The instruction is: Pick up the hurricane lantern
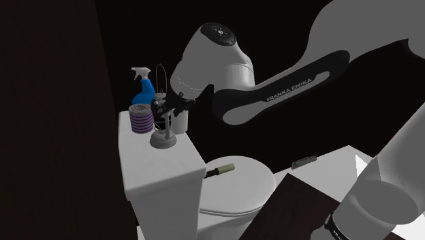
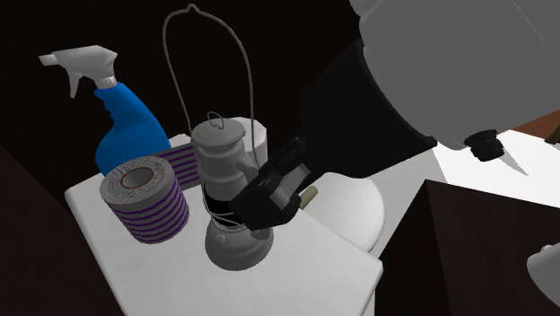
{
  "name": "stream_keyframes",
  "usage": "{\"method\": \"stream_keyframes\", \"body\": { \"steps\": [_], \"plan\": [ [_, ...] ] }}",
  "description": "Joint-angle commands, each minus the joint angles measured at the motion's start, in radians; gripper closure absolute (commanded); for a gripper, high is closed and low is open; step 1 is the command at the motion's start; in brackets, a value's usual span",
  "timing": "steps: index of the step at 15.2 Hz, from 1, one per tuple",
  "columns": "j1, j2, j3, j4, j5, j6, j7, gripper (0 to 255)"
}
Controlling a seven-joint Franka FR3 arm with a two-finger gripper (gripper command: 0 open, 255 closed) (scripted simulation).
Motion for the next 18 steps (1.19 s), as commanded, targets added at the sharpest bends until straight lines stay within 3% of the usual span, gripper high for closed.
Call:
{"method": "stream_keyframes", "body": {
  "steps": [1,9,18],
  "plan": [
    [-0.001,0.001,0.000,-0.002,-0.004,0.003,0.003,255],
    [0.000,0.001,0.001,0.000,-0.004,0.001,0.004,255],
    [0.027,-0.054,-0.022,0.059,0.136,-0.085,-0.126,255]
  ]
}}
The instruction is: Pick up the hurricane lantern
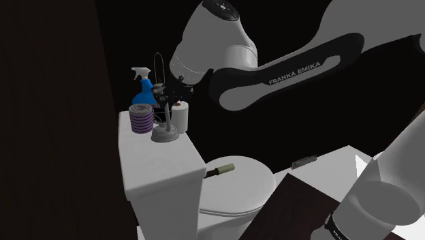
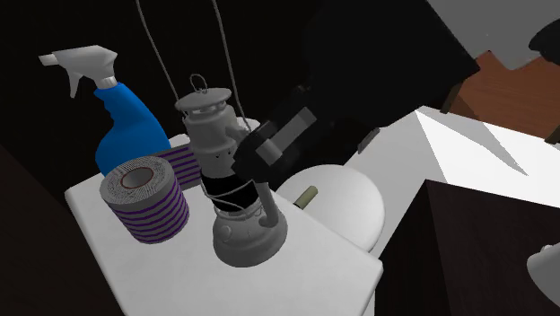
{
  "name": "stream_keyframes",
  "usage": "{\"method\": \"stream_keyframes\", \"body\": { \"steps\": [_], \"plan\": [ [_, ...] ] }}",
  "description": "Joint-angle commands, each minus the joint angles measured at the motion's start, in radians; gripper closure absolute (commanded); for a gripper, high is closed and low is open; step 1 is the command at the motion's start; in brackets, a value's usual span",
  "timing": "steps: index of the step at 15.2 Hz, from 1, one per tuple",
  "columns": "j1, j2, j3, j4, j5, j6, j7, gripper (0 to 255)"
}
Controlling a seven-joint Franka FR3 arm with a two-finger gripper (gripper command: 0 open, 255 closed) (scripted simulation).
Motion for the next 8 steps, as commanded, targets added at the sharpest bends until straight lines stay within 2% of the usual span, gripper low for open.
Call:
{"method": "stream_keyframes", "body": {
  "steps": [1,8],
  "plan": [
    [0.006,-0.012,-0.006,0.016,0.029,-0.021,-0.028,255],
    [0.019,-0.033,-0.019,0.062,0.081,-0.078,-0.081,255]
  ]
}}
